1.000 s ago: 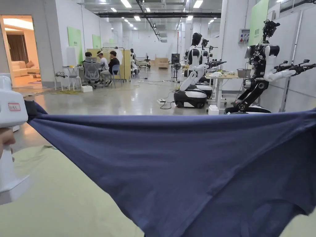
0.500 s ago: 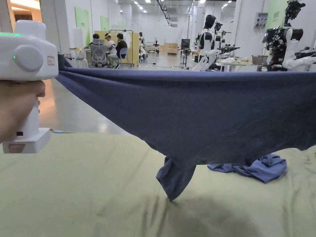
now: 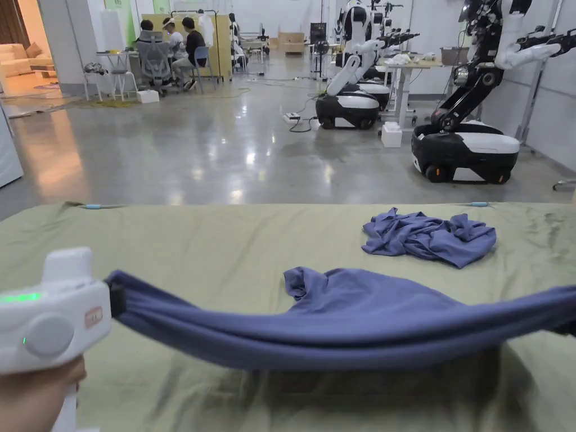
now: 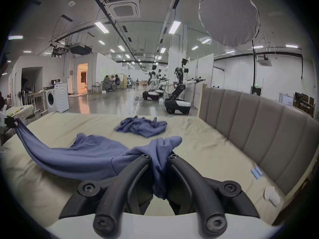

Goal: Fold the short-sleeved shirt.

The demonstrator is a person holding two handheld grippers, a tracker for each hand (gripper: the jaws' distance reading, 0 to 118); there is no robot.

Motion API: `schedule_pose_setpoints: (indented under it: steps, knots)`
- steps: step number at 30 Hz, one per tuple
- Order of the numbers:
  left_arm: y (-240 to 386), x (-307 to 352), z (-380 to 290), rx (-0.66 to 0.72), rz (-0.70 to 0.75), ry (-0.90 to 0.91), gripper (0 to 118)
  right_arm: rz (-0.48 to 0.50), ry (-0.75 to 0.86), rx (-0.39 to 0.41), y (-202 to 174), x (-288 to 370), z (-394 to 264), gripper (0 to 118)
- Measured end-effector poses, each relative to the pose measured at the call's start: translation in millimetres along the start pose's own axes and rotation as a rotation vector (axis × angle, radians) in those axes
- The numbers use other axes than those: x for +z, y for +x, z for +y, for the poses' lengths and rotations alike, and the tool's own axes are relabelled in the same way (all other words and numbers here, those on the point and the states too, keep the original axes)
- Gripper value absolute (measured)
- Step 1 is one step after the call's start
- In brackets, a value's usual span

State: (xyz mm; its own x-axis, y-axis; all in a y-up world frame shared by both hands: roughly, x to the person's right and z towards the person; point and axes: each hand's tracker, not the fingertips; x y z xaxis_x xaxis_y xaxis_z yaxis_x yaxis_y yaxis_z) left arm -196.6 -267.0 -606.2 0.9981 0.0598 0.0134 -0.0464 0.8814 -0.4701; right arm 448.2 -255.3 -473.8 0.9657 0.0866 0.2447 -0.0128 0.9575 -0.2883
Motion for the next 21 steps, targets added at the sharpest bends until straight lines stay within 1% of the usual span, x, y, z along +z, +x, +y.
schedule_pose_setpoints:
  steps: [2,4,6,8,10,12,15,17,18,19,20,21]
  knots:
    - [-6,26,-26,-0.012,-0.003,0.006,3,0.013,-0.022,0.009,2,33,-24,13]
    - [-16,52,-46,-0.054,-0.004,-0.014,3,0.032,-0.049,0.003,2,71,-45,13]
    - [-24,80,-65,-0.050,-0.030,-0.035,3,0.045,-0.076,-0.003,5,106,-65,13]
    - [-40,100,-84,-0.037,-0.051,-0.063,3,0.058,-0.086,0.016,7,144,-82,13]
    - [-49,122,-104,-0.039,-0.047,-0.080,3,0.068,-0.096,0.013,11,177,-100,13]
    - [-57,140,-121,-0.042,-0.046,-0.092,3,0.070,-0.107,0.008,16,200,-115,13]
    - [-65,155,-145,-0.045,-0.036,-0.130,3,0.069,-0.176,0.010,23,216,-138,13]
    - [-68,157,-161,-0.041,-0.035,-0.155,8,0.073,-0.210,0.018,24,220,-150,13]
    - [-69,156,-168,-0.045,-0.026,-0.166,15,0.070,-0.223,0.028,22,220,-155,14]
    - [-68,154,-176,-0.048,-0.010,-0.178,35,0.062,-0.223,0.039,20,221,-161,16]
    - [-70,153,-180,-0.047,0.006,-0.196,73,0.057,-0.222,0.045,20,220,-165,26]
    - [-73,152,-184,-0.040,0.015,-0.210,107,0.052,-0.228,0.048,20,219,-168,57]
